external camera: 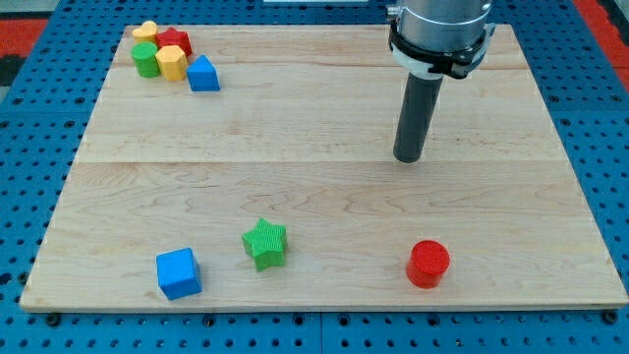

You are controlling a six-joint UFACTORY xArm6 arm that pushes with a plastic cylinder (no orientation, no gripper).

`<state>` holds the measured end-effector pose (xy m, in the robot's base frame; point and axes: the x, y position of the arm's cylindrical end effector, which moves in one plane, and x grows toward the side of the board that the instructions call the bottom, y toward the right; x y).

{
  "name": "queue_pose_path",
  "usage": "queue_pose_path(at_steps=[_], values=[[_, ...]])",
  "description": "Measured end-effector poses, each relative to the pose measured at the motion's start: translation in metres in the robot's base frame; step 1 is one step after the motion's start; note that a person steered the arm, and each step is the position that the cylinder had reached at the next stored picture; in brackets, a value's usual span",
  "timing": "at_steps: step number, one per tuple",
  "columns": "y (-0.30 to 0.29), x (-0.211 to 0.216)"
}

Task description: Move the red circle towards the green star

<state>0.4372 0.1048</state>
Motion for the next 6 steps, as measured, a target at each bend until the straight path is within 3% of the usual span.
queue_pose_path(at_steps=[2, 3, 4, 5, 6], values=[[0.005, 0.004], [0.075, 0.06], [0.105, 0.16], [0.058, 0.177], [-0.031, 0.129]])
